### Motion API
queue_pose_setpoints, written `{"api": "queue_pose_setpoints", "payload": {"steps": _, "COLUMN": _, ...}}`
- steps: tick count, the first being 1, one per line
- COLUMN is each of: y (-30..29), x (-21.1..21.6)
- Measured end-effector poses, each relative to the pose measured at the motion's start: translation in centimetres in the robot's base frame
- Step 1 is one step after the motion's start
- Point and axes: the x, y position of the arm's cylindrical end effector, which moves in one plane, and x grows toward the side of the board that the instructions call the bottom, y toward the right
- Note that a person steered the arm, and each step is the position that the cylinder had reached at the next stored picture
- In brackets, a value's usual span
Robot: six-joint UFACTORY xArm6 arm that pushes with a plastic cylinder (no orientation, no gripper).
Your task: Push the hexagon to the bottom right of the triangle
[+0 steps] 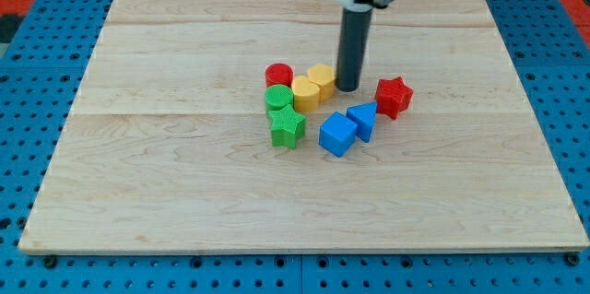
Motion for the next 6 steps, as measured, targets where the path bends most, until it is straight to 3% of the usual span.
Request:
{"api": "queue_pose_setpoints", "payload": {"steps": 4, "y": -12.7, "x": -0.1}}
{"api": "queue_pose_setpoints", "payload": {"steps": 6, "y": -15.7, "x": -3.3}}
